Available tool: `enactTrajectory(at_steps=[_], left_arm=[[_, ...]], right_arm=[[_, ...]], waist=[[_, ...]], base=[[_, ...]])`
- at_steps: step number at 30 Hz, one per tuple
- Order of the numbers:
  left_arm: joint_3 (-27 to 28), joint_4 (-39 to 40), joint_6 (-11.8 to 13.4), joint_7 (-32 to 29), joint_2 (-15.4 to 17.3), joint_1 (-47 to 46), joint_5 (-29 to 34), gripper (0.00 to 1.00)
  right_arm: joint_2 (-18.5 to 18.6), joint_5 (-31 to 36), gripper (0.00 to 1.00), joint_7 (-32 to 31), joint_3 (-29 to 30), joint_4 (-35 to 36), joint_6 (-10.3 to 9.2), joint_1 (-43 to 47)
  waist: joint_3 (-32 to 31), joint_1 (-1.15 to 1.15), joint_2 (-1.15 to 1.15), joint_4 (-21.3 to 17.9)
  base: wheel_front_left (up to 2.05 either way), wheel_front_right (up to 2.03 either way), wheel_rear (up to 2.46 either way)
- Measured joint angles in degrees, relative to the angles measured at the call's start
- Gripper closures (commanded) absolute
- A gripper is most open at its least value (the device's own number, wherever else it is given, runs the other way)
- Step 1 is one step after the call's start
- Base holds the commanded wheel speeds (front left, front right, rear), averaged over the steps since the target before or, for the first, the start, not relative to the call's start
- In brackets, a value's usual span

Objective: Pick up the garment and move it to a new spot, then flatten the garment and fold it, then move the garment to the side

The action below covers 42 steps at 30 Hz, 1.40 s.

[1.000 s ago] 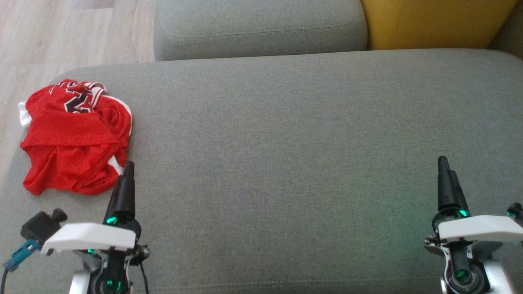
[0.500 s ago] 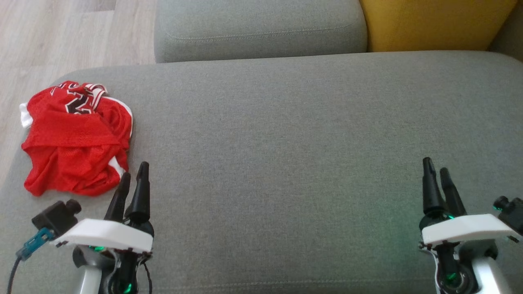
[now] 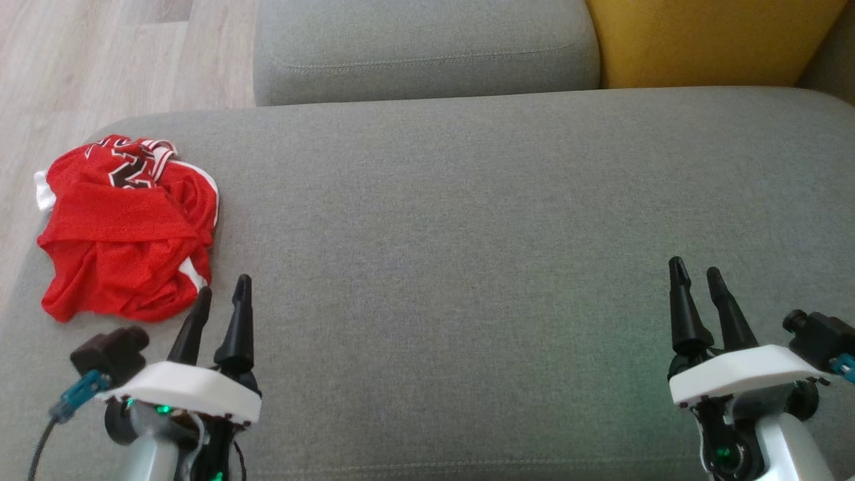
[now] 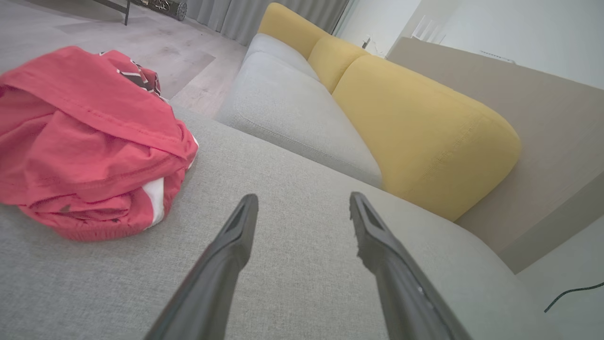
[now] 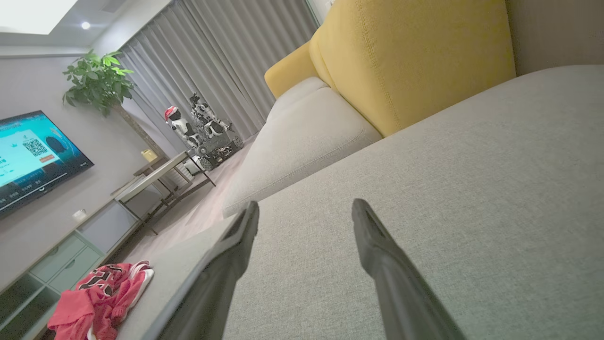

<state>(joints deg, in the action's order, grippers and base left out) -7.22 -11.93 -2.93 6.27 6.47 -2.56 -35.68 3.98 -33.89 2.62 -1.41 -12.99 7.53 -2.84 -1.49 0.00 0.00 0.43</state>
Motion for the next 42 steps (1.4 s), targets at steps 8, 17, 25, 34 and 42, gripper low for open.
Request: enactTrajectory(at_steps=[8, 17, 25, 34, 42], left_arm=[[-1.5, -1.5, 1.0, 1.3, 0.4, 0.0, 5.4, 0.0], [-2.8, -3.0, 2.0, 2.9, 0.9, 0.0, 11.0, 0.0], [-3.4, -3.6, 2.6, 4.0, 1.4, -0.1, 15.8, 0.0], [-4.7, -4.6, 3.2, 5.5, 1.5, -0.1, 20.4, 0.0], [-5.0, -5.9, 3.5, 6.7, 1.8, -0.4, 24.8, 0.0]], right_arm=[[-0.1, 5.9, 0.0, 1.5, -0.1, -0.3, 0.0, 0.0], [-0.3, 12.3, 0.0, 3.3, -0.4, -1.7, 0.0, 0.0], [-0.5, 18.2, 0.0, 4.5, -1.1, -2.2, 0.0, 0.0], [-0.8, 23.6, 0.0, 5.0, -1.4, -2.2, 0.0, 0.0], [-0.9, 27.7, 0.0, 5.2, -1.3, -2.6, 0.0, 0.0]], waist=[[-0.2, 0.0, 0.0, 0.1], [-0.4, 0.0, 0.0, 0.3], [-0.5, 0.0, 0.0, 0.4], [-0.9, 0.0, 0.0, 0.6], [-1.1, 0.0, 0.0, 0.7]], base=[[0.0, 0.0, 0.0], [0.0, 0.0, 0.0], [0.0, 0.0, 0.0], [0.0, 0.0, 0.0], [0.0, 0.0, 0.0]])
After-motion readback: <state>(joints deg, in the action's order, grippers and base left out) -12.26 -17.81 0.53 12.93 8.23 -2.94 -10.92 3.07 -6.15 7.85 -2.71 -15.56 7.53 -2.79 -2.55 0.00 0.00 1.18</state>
